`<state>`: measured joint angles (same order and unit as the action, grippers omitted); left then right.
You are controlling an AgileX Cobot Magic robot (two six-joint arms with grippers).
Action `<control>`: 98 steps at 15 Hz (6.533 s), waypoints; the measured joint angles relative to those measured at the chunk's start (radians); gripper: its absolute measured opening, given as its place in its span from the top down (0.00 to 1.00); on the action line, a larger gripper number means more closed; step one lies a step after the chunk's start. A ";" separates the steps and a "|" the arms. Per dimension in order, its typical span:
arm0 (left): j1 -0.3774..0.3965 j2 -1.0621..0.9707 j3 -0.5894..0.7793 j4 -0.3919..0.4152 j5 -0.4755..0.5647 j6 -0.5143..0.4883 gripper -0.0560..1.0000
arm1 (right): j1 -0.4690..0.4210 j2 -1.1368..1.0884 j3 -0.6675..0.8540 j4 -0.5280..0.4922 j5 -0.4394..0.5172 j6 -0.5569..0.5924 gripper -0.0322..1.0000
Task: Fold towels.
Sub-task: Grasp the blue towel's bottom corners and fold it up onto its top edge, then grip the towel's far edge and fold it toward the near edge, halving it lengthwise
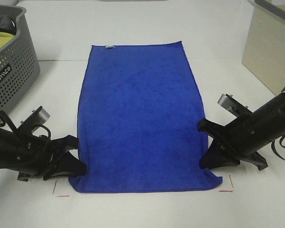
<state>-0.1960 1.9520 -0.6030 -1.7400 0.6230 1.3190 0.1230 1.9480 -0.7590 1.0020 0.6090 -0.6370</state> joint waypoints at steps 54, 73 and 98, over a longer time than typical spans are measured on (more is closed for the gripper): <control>0.072 0.341 -1.088 0.798 -0.133 -0.633 0.28 | 0.005 0.555 -1.523 -0.577 0.444 0.474 0.15; 0.056 0.319 -0.969 1.225 0.144 -1.272 0.29 | 0.005 0.448 -1.092 -0.518 0.516 0.450 0.14; -0.037 0.153 -0.731 1.276 0.182 -1.258 0.92 | 0.005 0.227 -0.654 -0.510 0.376 0.465 0.97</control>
<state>-0.2330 2.1050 -1.3340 -0.4640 0.8050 0.0610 0.1280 2.1750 -1.4130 0.4920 0.9850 -0.1720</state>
